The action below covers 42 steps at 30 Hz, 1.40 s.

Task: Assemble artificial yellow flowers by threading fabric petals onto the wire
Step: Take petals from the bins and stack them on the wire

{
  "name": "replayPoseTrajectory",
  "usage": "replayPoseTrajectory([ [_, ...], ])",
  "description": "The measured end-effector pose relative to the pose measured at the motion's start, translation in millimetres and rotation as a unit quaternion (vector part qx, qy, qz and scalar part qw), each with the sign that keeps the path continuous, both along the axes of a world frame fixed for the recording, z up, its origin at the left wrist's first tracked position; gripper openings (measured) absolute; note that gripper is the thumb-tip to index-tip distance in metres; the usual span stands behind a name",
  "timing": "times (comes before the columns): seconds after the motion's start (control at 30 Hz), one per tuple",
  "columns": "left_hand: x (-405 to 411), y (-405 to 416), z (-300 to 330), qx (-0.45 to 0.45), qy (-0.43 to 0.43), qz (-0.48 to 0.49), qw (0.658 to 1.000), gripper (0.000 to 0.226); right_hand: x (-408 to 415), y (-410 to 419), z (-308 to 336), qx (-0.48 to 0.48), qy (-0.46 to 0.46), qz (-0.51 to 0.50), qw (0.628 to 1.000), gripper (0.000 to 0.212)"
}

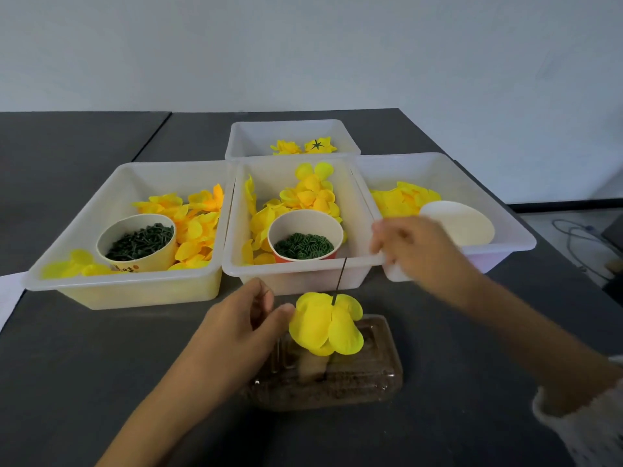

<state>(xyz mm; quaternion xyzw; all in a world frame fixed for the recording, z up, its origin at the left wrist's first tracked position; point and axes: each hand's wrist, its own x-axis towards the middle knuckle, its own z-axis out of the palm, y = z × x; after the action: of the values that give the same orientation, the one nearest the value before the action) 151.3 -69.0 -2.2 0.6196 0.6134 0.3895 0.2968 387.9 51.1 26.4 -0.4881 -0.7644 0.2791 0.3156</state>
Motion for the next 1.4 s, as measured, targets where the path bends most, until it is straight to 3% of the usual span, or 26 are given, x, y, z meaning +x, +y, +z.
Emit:
replayPoseTrajectory([
  [0.07,-4,4,6,0.013,-0.044,0.029,0.998,0.03,9,42,23,0.075,0.028,-0.054,0.995,0.033],
  [0.13,-7,12,13,0.025,-0.079,0.047,0.995,0.03,15,94,35,0.131,-0.044,-0.108,0.984,0.027],
  [0.2,-10,19,20,0.042,-0.094,0.058,0.993,0.029,22,148,29,0.107,-0.163,-0.146,0.97,0.015],
  [0.3,-12,29,26,0.048,-0.12,0.053,0.99,0.027,29,203,4,0.019,-0.342,-0.109,0.933,0.038],
  [0.37,-13,33,25,0.043,-0.126,0.039,0.99,0.025,26,219,-10,-0.007,-0.414,-0.095,0.905,0.041],
  [0.53,-16,40,26,0.038,-0.143,0.013,0.989,0.024,21,227,-28,-0.009,-0.425,-0.09,0.901,0.008],
  [0.73,-6,39,31,0.042,-0.154,0.002,0.987,0.03,31,215,-30,-0.035,-0.477,-0.088,0.874,0.022],
  [0.93,2,30,39,0.053,-0.158,-0.001,0.986,0.025,28,190,7,0.02,-0.386,-0.089,0.918,0.016],
  [1.1,12,23,48,0.063,-0.177,0.024,0.982,0.016,29,147,75,0.117,-0.226,-0.03,0.967,0.013],
  [1.2,22,23,52,0.062,-0.17,0.03,0.983,0.016,26,120,97,0.157,-0.193,-0.018,0.968,0.013],
  [1.4,36,17,54,0.062,-0.152,0.015,0.986,0.019,16,65,115,0.037,-0.083,0.045,0.995,0.02],
])
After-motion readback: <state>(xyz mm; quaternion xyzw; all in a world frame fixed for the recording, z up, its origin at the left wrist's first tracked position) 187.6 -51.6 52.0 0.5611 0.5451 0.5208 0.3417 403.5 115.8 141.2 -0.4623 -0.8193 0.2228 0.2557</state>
